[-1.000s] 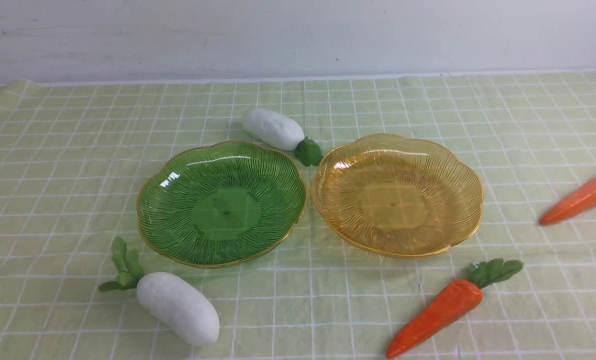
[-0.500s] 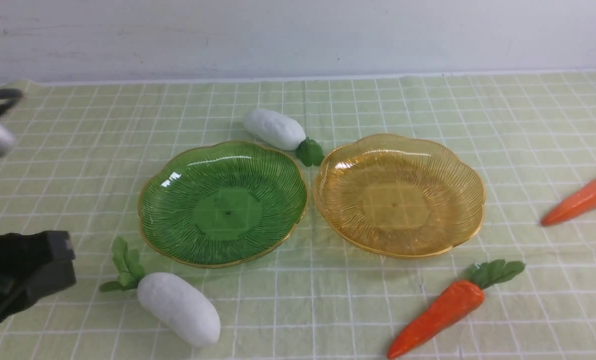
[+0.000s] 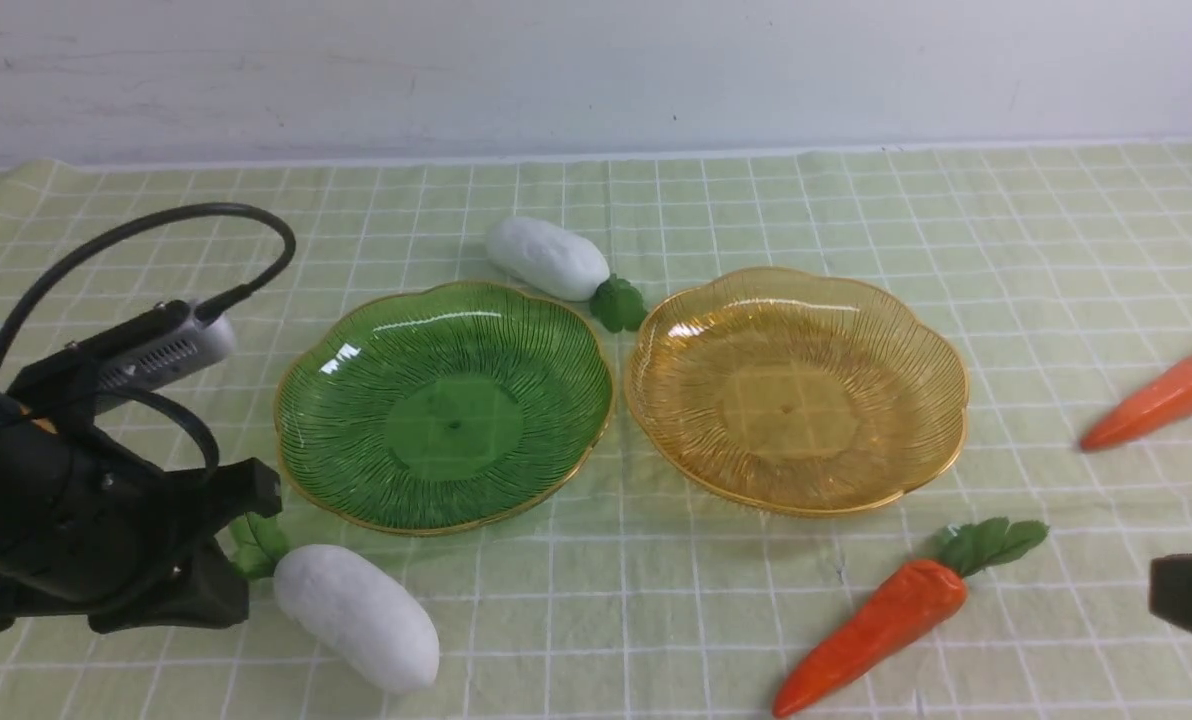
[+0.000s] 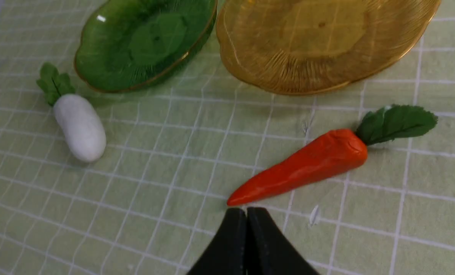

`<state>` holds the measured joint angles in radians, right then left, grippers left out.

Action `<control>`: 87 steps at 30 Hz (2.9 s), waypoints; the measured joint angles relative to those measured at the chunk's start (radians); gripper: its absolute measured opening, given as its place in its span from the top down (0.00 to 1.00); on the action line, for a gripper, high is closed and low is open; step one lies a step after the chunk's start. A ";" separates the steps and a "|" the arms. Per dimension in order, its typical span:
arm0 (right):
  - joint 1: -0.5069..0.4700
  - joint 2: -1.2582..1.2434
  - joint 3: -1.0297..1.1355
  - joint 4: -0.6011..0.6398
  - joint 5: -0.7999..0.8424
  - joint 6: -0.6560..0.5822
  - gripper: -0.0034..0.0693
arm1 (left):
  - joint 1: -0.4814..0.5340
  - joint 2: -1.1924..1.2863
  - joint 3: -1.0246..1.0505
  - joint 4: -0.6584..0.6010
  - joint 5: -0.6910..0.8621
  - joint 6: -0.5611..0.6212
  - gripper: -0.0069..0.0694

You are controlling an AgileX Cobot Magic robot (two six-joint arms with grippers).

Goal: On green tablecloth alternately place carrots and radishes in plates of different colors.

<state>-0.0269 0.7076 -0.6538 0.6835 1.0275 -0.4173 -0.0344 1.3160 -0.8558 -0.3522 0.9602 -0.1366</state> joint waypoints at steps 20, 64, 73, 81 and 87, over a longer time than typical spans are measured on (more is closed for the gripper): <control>0.000 0.083 -0.005 0.085 0.005 -0.112 0.97 | 0.000 0.333 -0.004 -0.253 -0.177 0.027 0.04; 0.129 0.565 -0.157 -0.157 -0.064 0.190 0.84 | 0.000 0.306 -0.433 -0.301 -0.122 0.696 0.26; 0.247 0.828 -0.186 -0.222 -0.234 0.417 0.37 | -0.009 0.546 -0.552 -0.304 -0.131 0.814 0.25; 0.247 1.011 -0.266 -0.228 -0.264 0.478 0.08 | -0.030 0.604 -0.559 -0.304 -0.130 0.849 0.07; 0.247 1.084 -0.316 -0.243 -0.249 0.487 0.19 | -0.030 0.605 -0.630 -0.297 -0.055 0.792 0.20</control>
<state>0.2199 1.7918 -0.9699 0.4409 0.7790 0.0697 -0.0648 1.9206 -1.4859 -0.6493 0.9056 0.6550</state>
